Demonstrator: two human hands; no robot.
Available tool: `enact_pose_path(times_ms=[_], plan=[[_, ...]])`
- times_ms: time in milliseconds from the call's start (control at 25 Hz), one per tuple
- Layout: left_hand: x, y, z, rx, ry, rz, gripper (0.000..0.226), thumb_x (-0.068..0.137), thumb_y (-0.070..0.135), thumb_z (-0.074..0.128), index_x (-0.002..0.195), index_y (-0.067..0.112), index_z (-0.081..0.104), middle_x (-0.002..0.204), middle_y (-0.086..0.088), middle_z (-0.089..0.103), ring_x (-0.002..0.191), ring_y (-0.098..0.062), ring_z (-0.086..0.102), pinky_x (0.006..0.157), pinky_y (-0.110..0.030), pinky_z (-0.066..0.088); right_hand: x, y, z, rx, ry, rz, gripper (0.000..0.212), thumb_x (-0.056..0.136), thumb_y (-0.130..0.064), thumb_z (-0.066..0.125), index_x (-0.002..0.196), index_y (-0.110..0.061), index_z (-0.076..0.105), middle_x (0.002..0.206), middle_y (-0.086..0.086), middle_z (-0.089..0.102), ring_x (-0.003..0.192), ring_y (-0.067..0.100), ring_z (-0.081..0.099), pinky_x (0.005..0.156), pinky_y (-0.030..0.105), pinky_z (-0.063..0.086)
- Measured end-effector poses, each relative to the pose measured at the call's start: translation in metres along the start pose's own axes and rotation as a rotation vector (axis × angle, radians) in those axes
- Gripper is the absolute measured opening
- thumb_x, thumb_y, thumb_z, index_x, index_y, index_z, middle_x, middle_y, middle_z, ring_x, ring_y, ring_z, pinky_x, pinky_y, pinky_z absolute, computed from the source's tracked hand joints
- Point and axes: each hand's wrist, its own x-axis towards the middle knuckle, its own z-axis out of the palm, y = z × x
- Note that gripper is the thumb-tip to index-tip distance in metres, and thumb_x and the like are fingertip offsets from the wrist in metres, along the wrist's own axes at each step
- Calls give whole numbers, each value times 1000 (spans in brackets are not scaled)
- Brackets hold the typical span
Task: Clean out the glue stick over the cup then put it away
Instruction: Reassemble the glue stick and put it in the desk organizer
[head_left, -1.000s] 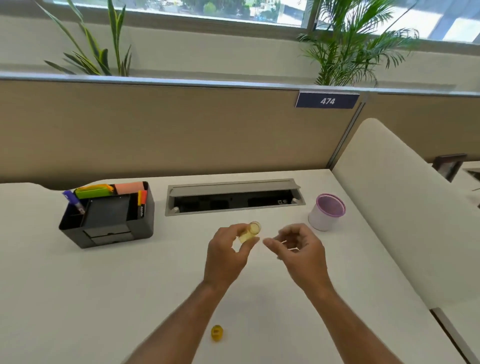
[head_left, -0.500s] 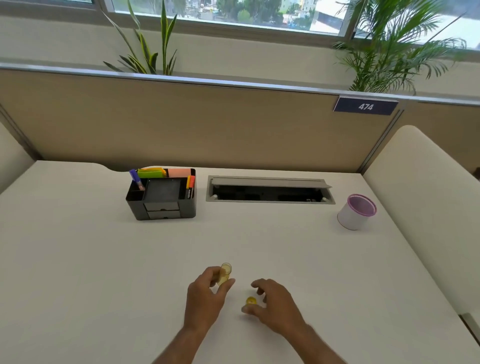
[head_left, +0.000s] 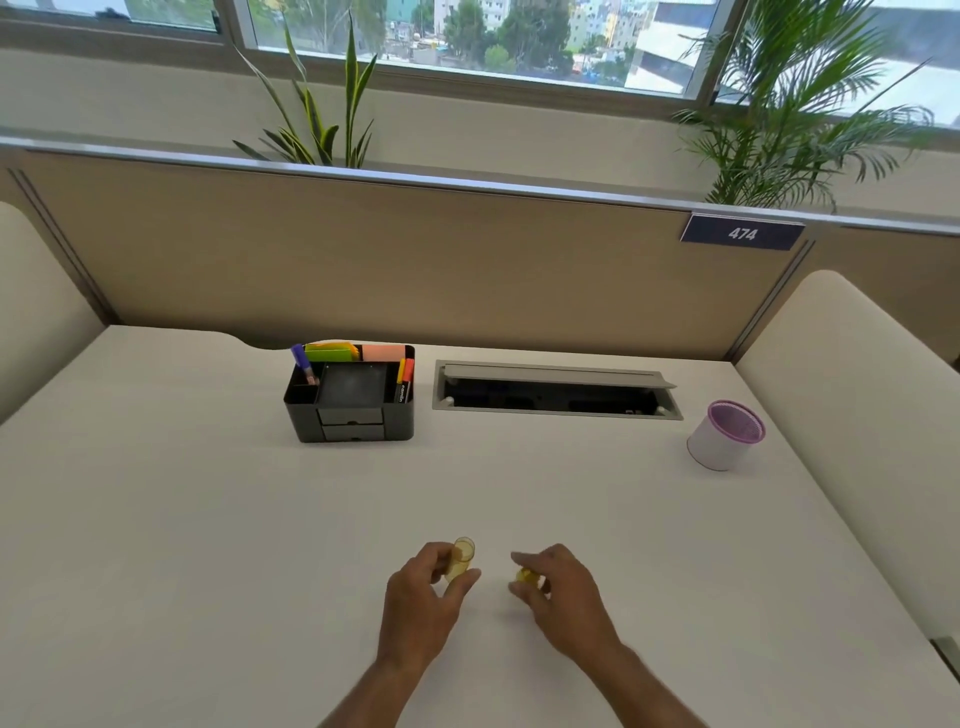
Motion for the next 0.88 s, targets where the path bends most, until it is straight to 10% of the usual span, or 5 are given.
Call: enact_pose_path(times_ms=[560,880], plan=[[-9,35,5,-118,18,221,31,74,25,86,97,34,68,93,23,72,88,-6,68,63,-18,52,-9,-88,-67,963,122,-19,31,68,-35,84,94,-20,75,87,2,75,82,19,69,70,26,58],[-11,41,-2,-126,48,244,26,78,24,82,97,34,68,95,23,72,88,-7,66,63,-12,49,-32,-82,-50,575,303,-350,26,67,-9,89,83,-22,74,92,-8,77,88,19,73,77,26,59]])
